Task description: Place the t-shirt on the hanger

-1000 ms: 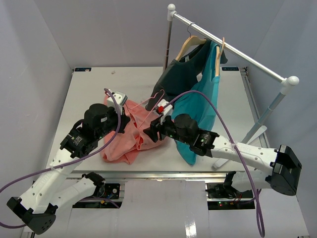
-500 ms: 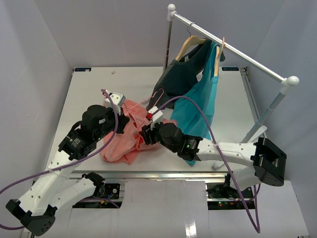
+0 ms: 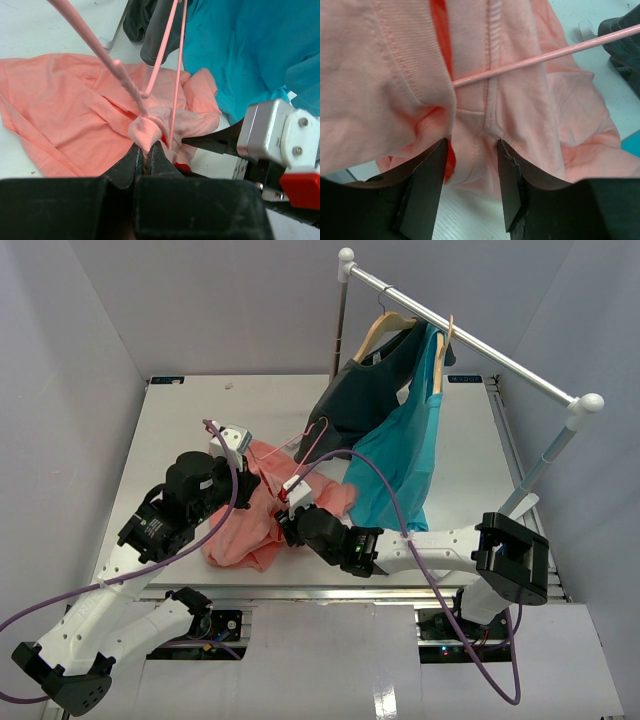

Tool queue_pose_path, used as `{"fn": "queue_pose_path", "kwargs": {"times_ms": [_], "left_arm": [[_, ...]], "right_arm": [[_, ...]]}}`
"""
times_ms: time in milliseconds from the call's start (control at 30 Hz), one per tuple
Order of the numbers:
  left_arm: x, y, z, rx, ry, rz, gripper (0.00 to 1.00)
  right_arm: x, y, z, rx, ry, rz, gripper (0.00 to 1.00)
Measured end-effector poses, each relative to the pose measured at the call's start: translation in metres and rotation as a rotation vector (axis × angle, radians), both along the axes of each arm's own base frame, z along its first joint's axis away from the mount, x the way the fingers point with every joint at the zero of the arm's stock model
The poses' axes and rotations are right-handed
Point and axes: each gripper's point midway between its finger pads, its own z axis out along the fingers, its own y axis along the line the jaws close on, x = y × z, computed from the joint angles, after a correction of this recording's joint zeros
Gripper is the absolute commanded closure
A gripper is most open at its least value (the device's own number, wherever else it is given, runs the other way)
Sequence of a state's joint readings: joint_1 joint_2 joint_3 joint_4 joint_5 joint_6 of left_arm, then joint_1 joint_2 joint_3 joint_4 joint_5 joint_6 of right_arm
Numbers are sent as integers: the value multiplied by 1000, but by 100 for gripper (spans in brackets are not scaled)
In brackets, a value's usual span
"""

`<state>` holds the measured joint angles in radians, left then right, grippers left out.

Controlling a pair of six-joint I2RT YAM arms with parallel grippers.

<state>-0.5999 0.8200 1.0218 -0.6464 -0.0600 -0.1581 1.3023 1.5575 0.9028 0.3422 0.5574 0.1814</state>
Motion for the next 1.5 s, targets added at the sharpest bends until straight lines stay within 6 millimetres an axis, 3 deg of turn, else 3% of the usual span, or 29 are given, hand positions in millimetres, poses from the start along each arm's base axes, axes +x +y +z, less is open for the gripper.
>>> {"fn": "queue_pose_path", "kwargs": {"times_ms": [100,333,567,733,967,1200,1333,1500], "left_arm": [[1,1,0,2,-1,6,100],[1,1,0,3,-1,9,100],[1,2,1,3,-4,12,100],[-2,3,3,1,-12,4,100],[-31,-8,15,-18,-85,-180,100],[-60,-6,29,-15,-205,-315,100],[-62,-6,28,10,-224,-343,100],[-59,-7,20,53,-213,-361,100]], "right_arm": [[-4,2,-2,-19,-15,-21,52],[-2,2,-5,-59,-33,-89,75],[8,-11,-9,-92,-41,-155,90],[19,-23,-5,-79,-30,-188,92],[46,-46,22,-26,-4,-213,92],[74,-87,69,82,19,-254,92],[74,-99,89,134,20,-248,92],[81,-116,94,142,39,-264,92]]}}
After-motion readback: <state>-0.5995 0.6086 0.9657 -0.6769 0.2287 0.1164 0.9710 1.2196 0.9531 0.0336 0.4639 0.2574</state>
